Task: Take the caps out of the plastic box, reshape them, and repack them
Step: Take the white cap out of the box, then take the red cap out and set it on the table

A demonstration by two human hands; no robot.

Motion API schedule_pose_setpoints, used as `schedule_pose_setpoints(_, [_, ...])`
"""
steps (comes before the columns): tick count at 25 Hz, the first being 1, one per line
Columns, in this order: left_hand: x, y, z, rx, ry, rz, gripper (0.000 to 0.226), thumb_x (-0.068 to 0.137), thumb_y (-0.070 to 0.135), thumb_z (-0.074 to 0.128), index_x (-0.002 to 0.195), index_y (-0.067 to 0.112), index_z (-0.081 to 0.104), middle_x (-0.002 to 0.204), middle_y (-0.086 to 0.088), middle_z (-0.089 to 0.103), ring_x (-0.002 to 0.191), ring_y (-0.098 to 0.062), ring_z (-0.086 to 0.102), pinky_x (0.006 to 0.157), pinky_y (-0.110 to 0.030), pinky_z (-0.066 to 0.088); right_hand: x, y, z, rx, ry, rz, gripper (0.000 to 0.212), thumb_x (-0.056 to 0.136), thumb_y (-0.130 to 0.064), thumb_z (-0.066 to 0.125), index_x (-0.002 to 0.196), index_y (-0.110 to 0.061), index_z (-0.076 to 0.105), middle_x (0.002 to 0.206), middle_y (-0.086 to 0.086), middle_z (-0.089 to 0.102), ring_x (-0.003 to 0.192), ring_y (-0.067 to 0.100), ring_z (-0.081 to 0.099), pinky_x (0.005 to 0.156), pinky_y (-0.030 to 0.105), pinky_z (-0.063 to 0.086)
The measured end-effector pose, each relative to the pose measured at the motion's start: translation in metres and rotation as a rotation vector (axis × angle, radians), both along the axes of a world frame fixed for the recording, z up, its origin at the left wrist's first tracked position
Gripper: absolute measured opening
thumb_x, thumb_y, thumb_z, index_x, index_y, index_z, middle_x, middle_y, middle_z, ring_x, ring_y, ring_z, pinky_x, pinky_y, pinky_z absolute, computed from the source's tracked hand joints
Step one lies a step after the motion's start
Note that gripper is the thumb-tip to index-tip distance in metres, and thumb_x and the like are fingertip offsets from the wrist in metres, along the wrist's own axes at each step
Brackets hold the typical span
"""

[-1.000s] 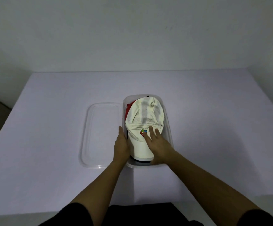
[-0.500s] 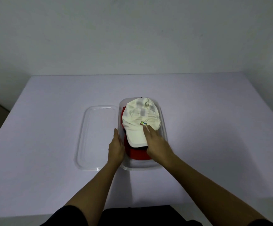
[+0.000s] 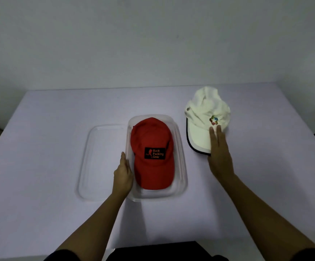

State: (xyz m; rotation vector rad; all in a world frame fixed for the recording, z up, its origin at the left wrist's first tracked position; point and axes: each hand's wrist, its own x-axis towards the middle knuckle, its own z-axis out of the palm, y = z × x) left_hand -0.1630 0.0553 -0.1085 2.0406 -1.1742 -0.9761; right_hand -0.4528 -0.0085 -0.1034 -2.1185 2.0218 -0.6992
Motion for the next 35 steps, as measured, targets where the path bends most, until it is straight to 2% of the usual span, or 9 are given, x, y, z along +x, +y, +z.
schedule_pose_setpoints(7, [-0.001,-0.003,-0.006,0.026,-0.018,0.034,0.051,0.102,0.03,0.025,0.15,0.016,0.016,0.139,-0.019,0.049,0.123,-0.04,0.051,0.105,-0.047,0.038,-0.031,-0.028,-0.069,0.358,0.301,0.198,0.102,0.053,0.032,0.056,0.141,-0.012,0.028,0.142,0.027,0.041,0.117,0.057,0.048,0.071,0.059,0.055])
schedule_pose_setpoints(11, [-0.004,-0.004,-0.003,0.029,-0.023,0.043,0.05,0.102,0.029,0.026,0.15,0.016,0.017,0.138,-0.019,0.05,0.122,-0.04,0.052,0.105,-0.047,0.038,-0.03,-0.071,-0.059,0.407,0.395,0.239,0.092,0.075,0.016,0.051,0.15,-0.012,0.007,0.158,0.019,0.002,0.141,0.047,0.014,0.104,0.055,0.035])
schedule_pose_setpoints(14, [-0.004,-0.004,-0.004,0.03,-0.037,0.049,0.05,0.102,0.028,0.026,0.15,0.015,0.018,0.136,-0.02,0.052,0.12,-0.039,0.054,0.104,-0.045,0.04,-0.022,-0.091,-0.031,0.51,0.494,0.236,0.09,0.083,0.0,0.055,0.149,-0.012,-0.005,0.158,0.017,-0.012,0.145,0.039,-0.001,0.112,0.049,0.022])
schedule_pose_setpoints(18, [-0.005,-0.005,-0.003,0.031,-0.033,0.038,0.049,0.103,0.028,0.025,0.15,0.015,0.018,0.133,-0.02,0.055,0.117,-0.038,0.055,0.102,-0.043,0.041,0.036,-0.054,0.001,0.216,0.021,0.45,0.073,0.07,0.009,0.054,0.14,-0.003,0.037,0.146,0.024,0.036,0.135,0.036,0.035,0.109,0.048,0.035])
schedule_pose_setpoints(20, [-0.004,-0.004,-0.002,0.027,-0.028,0.039,0.049,0.103,0.028,0.025,0.15,0.015,0.018,0.133,-0.02,0.055,0.117,-0.038,0.055,0.102,-0.041,0.041,0.069,-0.02,0.004,0.076,0.035,0.669,0.06,0.073,-0.008,0.06,0.132,-0.011,0.05,0.138,0.018,0.048,0.124,0.032,0.047,0.101,0.05,0.044])
schedule_pose_setpoints(24, [-0.001,-0.003,0.0,0.016,-0.032,0.015,0.049,0.103,0.029,0.023,0.15,0.016,0.016,0.134,-0.02,0.054,0.119,-0.037,0.055,0.103,-0.041,0.04,0.103,0.012,-0.009,0.529,0.429,0.715,0.12,0.063,-0.055,0.075,0.149,-0.027,-0.003,0.157,0.013,-0.02,0.144,0.038,0.001,0.116,0.052,0.01])
schedule_pose_setpoints(27, [0.0,-0.003,-0.005,0.007,-0.027,0.007,0.049,0.103,0.029,0.023,0.15,0.016,0.016,0.136,-0.019,0.053,0.121,-0.037,0.053,0.104,-0.044,0.039,0.116,0.016,-0.006,0.595,0.485,0.683,0.124,0.068,-0.036,0.078,0.148,-0.023,-0.017,0.152,0.016,-0.031,0.142,0.049,-0.004,0.114,0.054,0.016])
schedule_pose_setpoints(31, [0.005,-0.003,-0.01,0.02,-0.026,-0.006,0.049,0.103,0.027,0.023,0.15,0.015,0.017,0.131,-0.02,0.056,0.116,-0.037,0.057,0.101,-0.042,0.042,0.128,0.015,0.014,0.733,0.28,0.57,0.097,0.084,-0.012,0.057,0.148,-0.019,-0.015,0.157,0.009,-0.023,0.142,0.049,0.001,0.11,0.054,0.03])
schedule_pose_setpoints(35, [0.005,-0.003,-0.01,0.032,-0.069,-0.072,0.052,0.102,0.028,0.023,0.15,0.009,0.012,0.155,-0.015,0.028,0.141,-0.031,0.029,0.114,-0.04,0.025,0.123,0.028,0.033,0.555,0.125,0.438,0.081,0.088,0.003,0.041,0.149,-0.016,-0.008,0.159,0.005,-0.014,0.146,0.037,0.006,0.115,0.05,0.025])
